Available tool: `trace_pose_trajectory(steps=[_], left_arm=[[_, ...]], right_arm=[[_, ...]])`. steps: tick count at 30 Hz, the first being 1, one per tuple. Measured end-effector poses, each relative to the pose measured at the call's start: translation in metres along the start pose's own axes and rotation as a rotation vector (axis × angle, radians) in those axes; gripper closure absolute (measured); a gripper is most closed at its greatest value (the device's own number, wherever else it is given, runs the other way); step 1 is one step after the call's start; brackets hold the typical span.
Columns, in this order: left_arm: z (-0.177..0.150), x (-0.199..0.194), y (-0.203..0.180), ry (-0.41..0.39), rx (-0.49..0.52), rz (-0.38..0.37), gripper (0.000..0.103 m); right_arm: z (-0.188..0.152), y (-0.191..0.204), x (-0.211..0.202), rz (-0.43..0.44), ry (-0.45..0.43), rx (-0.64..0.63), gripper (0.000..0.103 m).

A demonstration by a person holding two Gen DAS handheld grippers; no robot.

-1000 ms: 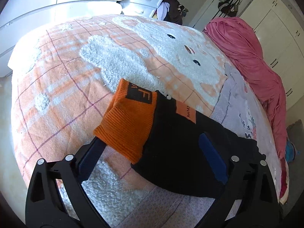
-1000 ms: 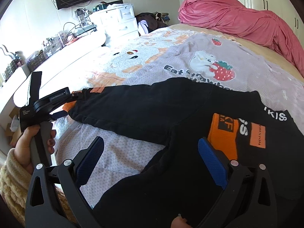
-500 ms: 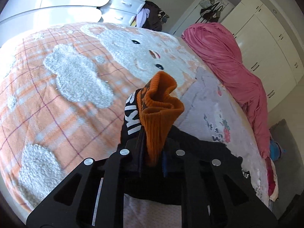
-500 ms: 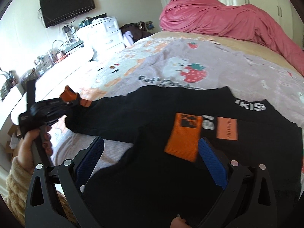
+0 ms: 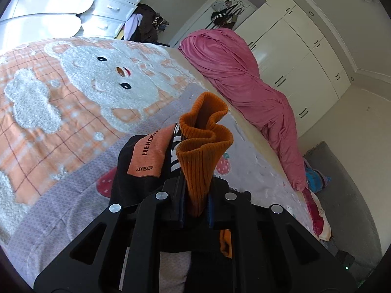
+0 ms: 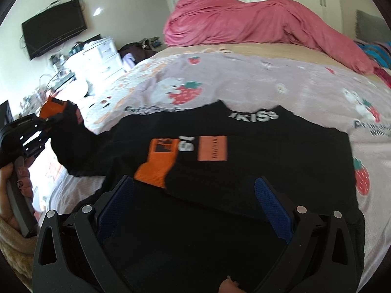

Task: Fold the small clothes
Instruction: 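Carry the held sleeve across the shirt body with the left gripper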

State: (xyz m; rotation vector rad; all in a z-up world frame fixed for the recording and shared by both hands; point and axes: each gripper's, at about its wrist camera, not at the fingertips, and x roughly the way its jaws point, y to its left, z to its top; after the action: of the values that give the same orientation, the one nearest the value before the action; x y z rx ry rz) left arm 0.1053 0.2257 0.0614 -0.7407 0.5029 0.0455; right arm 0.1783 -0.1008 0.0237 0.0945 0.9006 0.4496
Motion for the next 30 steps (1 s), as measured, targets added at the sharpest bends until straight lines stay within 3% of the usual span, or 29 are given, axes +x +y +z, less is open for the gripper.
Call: trace_pose_trajectory(steps=[15, 30], left_arm=[[-0.034, 0.029, -0.061, 0.074, 0.125, -0.125, 0.097], [-0.092, 0.063, -0.109, 0.247, 0.298, -0.187, 0.097]], right_arm=[[0.0, -0.062, -0.026, -0.058, -0.067, 0.152, 0.004], [-0.002, -0.112, -0.032, -0.104, -0.08, 0.301, 0.004]])
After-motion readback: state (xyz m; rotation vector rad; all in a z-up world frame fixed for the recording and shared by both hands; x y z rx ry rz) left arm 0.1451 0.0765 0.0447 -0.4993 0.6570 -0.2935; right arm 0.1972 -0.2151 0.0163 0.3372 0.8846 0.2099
